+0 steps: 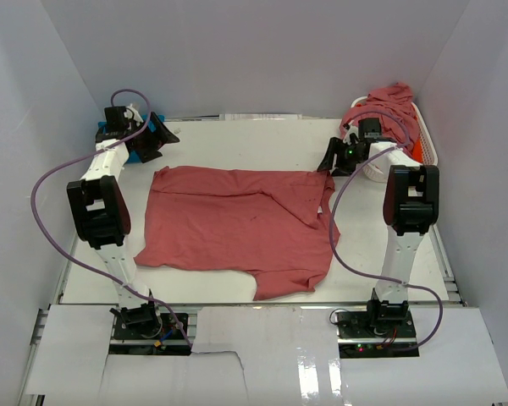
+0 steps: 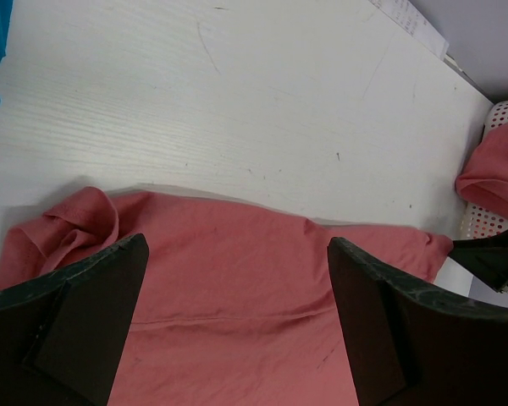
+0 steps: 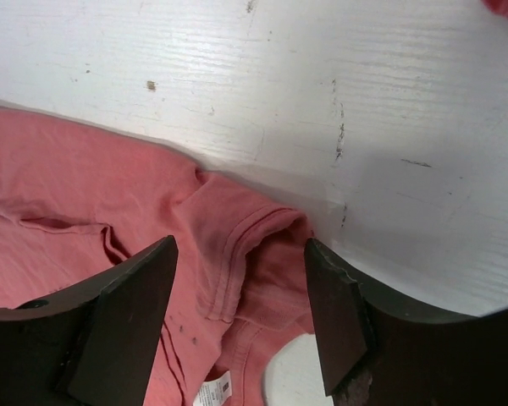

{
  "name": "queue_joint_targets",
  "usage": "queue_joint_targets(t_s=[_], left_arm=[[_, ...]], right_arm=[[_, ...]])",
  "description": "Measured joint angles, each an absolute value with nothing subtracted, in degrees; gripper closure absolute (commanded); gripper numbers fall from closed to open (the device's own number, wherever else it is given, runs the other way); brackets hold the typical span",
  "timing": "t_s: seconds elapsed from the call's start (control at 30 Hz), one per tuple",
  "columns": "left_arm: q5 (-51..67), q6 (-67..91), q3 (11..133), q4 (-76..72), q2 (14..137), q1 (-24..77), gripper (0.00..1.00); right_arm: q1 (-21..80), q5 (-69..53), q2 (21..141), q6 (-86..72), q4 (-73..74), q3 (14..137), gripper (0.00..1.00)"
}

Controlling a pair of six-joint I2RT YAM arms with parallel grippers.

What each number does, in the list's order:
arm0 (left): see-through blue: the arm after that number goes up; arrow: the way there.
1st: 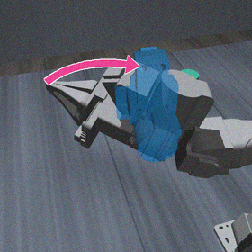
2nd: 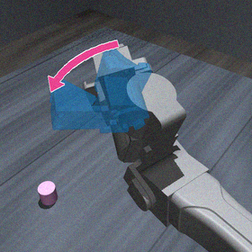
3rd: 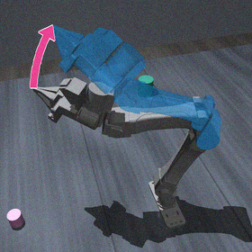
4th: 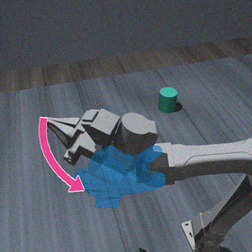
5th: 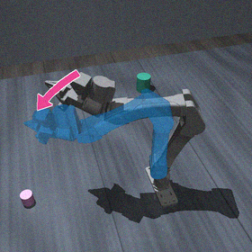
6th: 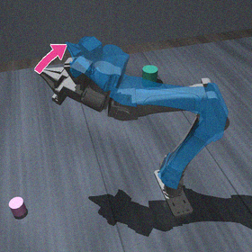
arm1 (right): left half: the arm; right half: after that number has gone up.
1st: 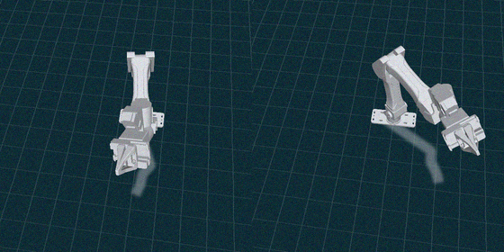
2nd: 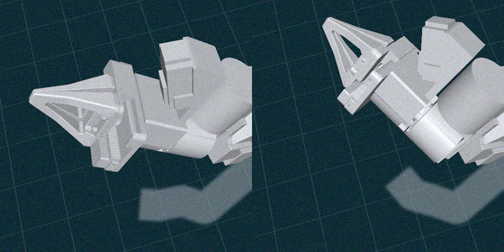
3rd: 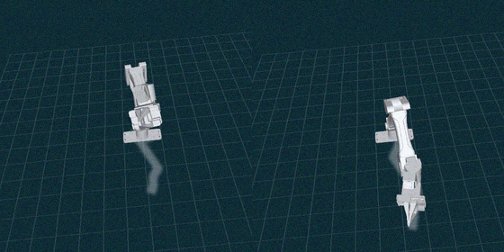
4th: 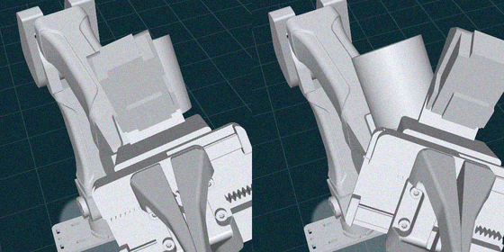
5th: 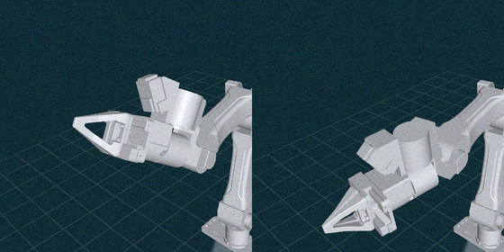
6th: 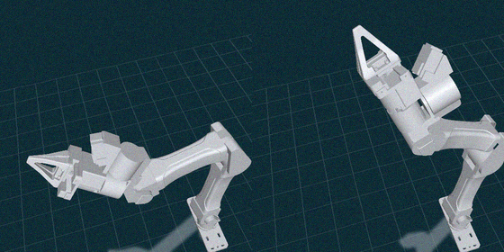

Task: Fold and stack the t-shirts
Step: Fold the flattened tshirt in 1/3 of the way

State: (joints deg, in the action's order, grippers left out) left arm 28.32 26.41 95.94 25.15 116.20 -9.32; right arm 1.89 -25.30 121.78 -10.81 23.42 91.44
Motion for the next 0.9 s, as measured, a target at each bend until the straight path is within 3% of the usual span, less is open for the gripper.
queue_joint_targets(t_s=[0.07, 0.3, 0.4, 0.47, 0.6, 0.9], left_arm=[[28.3, 26.4, 95.9, 25.1, 116.2, -9.3, 0.02], [28.3, 26.4, 95.9, 25.1, 116.2, -9.3, 0.02], [28.3, 26.4, 95.6, 24.9, 116.2, -9.3, 0.02], [28.3, 26.4, 95.4, 24.8, 116.2, -9.3, 0.02], [28.4, 26.4, 95.1, 24.8, 116.2, -9.3, 0.02], [30.5, 25.8, 95.1, 24.9, 116.4, -9.3, 0.04]], right_arm=[[1.9, -25.6, 122.5, -11.0, 23.4, 91.6, 0.3], [1.9, -25.7, 123.9, -11.6, 23.2, 91.6, 0.41], [1.8, -25.4, 123.9, -11.8, 22.5, 91.6, 0.66], [1.8, -25.1, 123.9, -11.8, 22.4, 91.6, 0.68], [1.7, -24.4, 123.9, -11.9, 22.3, 91.6, 0.92], [1.6, -24.1, 123.9, -12.3, 22.3, 91.6, 0.92]])
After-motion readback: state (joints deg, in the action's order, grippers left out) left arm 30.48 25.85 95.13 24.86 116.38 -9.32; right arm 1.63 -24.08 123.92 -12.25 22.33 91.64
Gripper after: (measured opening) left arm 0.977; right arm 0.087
